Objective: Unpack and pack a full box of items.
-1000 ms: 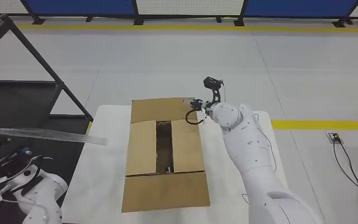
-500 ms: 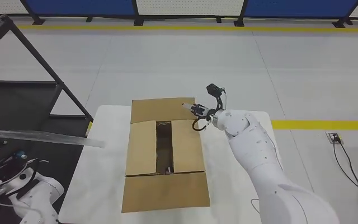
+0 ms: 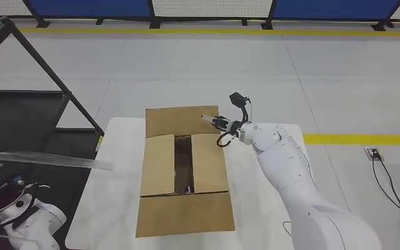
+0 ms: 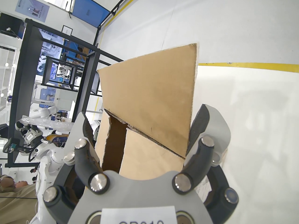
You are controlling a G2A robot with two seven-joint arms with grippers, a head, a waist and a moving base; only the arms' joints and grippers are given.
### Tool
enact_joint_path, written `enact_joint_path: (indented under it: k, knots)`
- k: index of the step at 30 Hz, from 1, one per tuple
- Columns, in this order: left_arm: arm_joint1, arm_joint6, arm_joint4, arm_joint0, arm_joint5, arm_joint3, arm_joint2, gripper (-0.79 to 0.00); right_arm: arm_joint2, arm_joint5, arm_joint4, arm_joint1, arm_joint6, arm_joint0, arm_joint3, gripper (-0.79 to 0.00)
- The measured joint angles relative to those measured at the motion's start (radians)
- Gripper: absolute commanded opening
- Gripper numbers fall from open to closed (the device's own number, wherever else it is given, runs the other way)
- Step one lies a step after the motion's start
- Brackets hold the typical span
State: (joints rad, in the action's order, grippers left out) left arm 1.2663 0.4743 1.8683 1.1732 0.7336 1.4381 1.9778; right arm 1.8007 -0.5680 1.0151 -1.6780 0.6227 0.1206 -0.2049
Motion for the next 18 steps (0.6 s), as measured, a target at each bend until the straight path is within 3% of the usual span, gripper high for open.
enact_joint_path:
  k: [18]
  knots:
    - [0.008, 0.052, -0.040, 0.046, -0.017, 0.033, -0.014, -0.785, -0.047, -0.272, -0.078, 0.039, 0.158, -0.010, -0.096, 0.000]
